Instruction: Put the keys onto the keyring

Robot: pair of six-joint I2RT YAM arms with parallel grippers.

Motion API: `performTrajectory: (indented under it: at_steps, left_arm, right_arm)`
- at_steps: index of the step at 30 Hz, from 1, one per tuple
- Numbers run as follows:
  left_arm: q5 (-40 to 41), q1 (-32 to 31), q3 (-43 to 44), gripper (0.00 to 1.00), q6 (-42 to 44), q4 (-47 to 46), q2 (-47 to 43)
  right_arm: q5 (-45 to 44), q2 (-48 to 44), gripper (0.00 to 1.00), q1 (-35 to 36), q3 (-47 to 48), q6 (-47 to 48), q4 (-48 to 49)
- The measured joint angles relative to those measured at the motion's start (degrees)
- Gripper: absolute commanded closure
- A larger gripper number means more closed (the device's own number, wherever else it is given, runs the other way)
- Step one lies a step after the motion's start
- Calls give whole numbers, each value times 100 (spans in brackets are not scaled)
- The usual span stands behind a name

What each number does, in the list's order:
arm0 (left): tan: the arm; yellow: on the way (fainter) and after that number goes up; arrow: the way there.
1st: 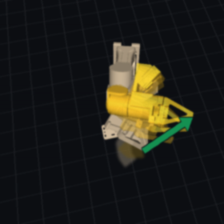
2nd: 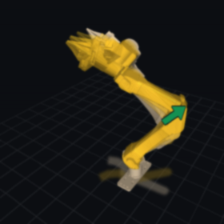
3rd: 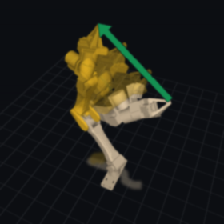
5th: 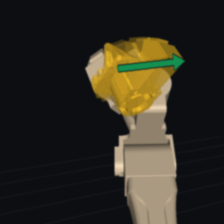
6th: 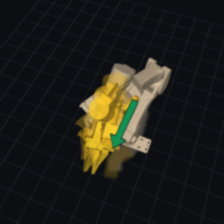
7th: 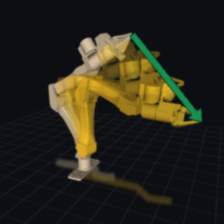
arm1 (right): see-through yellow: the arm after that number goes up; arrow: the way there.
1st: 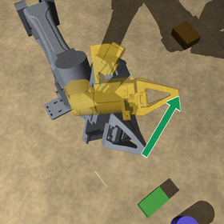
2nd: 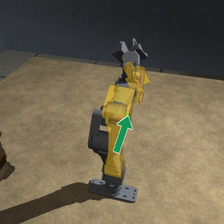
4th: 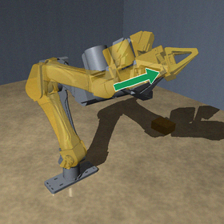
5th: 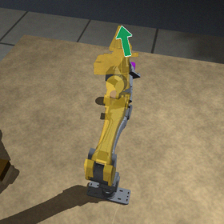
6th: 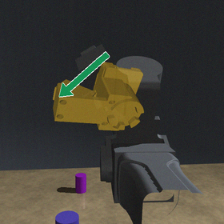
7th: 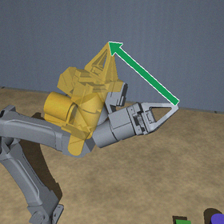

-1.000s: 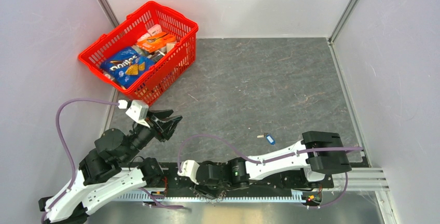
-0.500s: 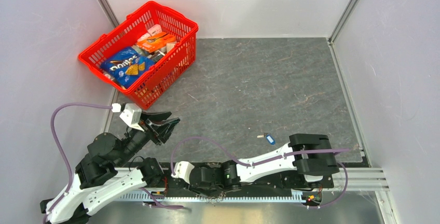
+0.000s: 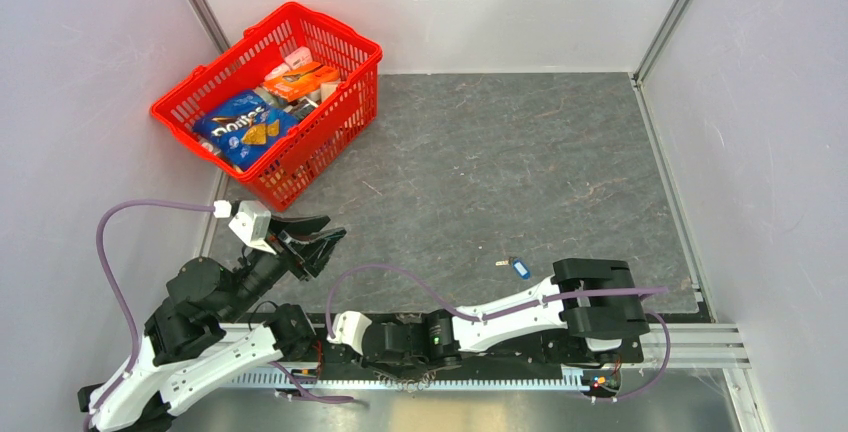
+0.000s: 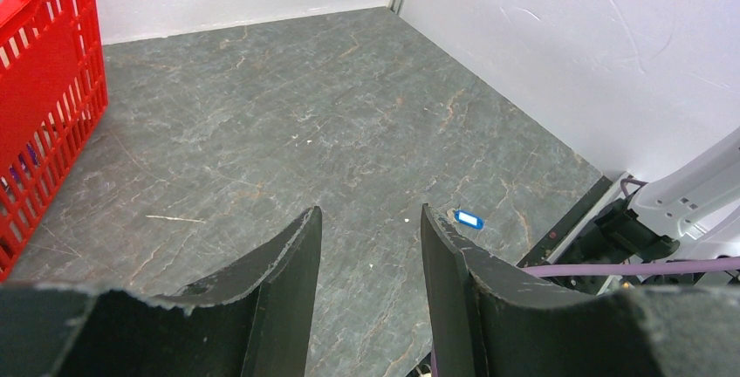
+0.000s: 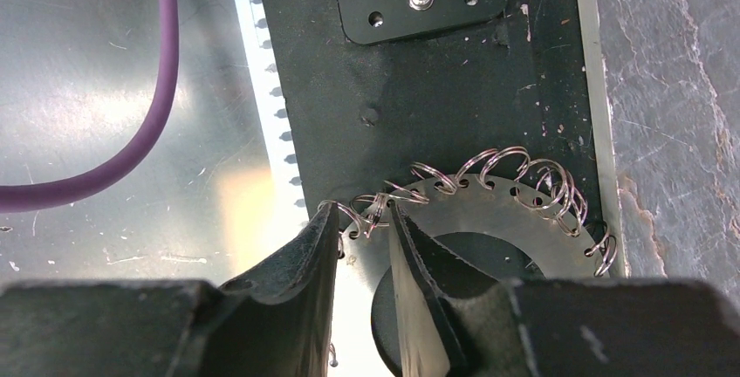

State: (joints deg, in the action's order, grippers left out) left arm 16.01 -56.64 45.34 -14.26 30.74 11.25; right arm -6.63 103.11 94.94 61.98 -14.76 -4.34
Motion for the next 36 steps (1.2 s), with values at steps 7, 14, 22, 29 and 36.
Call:
performTrajectory:
  at_steps: [7, 14, 22, 29, 36]
  left_arm:
    - [0, 0, 0, 48, 0, 0, 0]
    - [0, 0, 0, 48, 0, -2, 0]
    - [11, 0, -2, 47, 0, 0, 0]
    - [35, 0, -2, 47, 0, 0, 0]
    - [39, 0, -2, 47, 0, 0, 68]
  right_arm:
    - [-37, 0, 70, -61, -7, 0, 0]
    - [-33, 0, 74, -94, -72, -13, 22]
    - [0, 0, 100, -105, -136, -26, 70]
    - [35, 0, 100, -105, -162, -42, 151]
    - [-166, -483, 100, -103, -310, 127, -66]
